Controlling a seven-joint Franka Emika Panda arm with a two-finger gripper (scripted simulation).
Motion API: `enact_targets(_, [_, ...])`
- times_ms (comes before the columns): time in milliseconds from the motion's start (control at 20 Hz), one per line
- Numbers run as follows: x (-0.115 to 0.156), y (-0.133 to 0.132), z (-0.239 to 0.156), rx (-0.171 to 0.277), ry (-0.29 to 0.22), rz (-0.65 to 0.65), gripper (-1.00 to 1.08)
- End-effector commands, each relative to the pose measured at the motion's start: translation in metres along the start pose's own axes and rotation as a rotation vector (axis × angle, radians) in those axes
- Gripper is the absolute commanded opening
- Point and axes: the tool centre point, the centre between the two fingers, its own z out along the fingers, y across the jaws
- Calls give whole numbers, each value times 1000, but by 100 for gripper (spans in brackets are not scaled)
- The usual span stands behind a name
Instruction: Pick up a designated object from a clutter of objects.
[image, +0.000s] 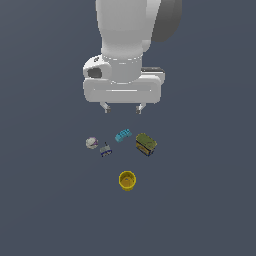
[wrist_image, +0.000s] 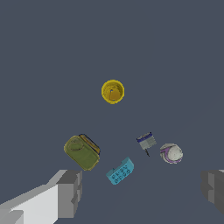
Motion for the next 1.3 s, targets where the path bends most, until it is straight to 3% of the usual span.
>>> enact_targets(0, [0,0,0,-1,0,-2,100])
enact_targets(600, [-2,-18,44,-11,-14,-157,100])
enact_targets(1250, [-33,-71,157,4,-50,-587,100])
